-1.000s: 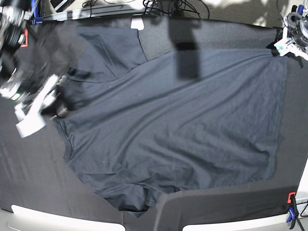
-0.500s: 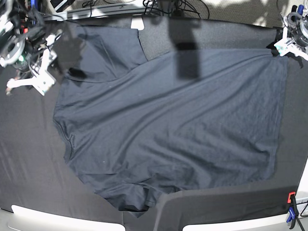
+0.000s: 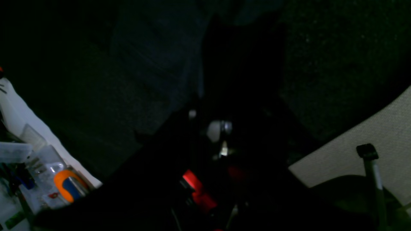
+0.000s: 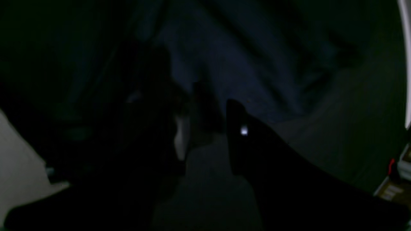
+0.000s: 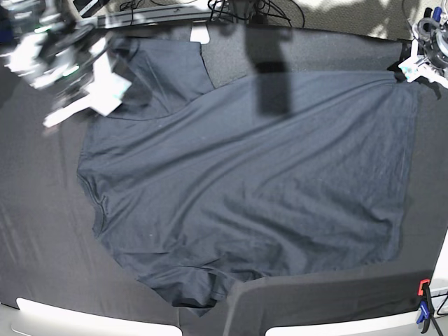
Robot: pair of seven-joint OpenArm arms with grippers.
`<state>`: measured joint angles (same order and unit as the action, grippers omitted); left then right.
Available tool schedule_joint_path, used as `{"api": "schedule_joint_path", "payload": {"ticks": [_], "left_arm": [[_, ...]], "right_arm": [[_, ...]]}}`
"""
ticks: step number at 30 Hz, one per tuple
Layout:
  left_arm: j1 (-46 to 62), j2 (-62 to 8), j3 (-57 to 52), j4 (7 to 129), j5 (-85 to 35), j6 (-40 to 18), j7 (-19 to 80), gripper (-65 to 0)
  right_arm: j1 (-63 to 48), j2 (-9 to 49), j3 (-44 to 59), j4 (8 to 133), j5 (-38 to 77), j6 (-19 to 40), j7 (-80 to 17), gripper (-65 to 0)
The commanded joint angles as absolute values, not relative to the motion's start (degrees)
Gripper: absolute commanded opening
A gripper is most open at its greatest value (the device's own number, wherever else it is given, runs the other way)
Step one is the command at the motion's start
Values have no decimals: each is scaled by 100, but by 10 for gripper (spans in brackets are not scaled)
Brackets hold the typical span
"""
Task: Layout the t-shirt on the table in an organized manner, then fold the t-shirt properly
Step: 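Move the right gripper to the shirt's collar side and grasp it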
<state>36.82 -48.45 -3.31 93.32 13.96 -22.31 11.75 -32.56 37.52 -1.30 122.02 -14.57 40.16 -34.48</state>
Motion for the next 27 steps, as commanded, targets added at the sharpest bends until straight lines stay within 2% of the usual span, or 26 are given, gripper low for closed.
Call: {"api": "schedule_joint_path", "payload": {"ticks": [1, 6, 11, 19, 27], "left_arm": [[3680, -4939, -370, 9373, 1391, -2182, 1105, -650], [3680, -4939, -370, 9373, 1391, -2182, 1103, -650], [3680, -4939, -370, 9373, 1391, -2182, 1100, -650], [3680, -4939, -370, 9373, 1391, -2182, 1103, -650], [3664, -4939, -370, 9373, 1391, -2182, 1105, -650]], "right_arm": [[-3238, 3844, -200, 12258, -1575, 4000, -3498, -462], [-3223, 3913, -504, 12243, -2145, 4000, -3358, -462], [-3221, 4222, -506, 12088, -2438, 4000, -3299, -462], [-3221, 4296, -578, 11266, -3778, 3850, -1898, -463], [-3022, 4272, -1315, 11159, -4386, 3826, -1730, -464]]}}
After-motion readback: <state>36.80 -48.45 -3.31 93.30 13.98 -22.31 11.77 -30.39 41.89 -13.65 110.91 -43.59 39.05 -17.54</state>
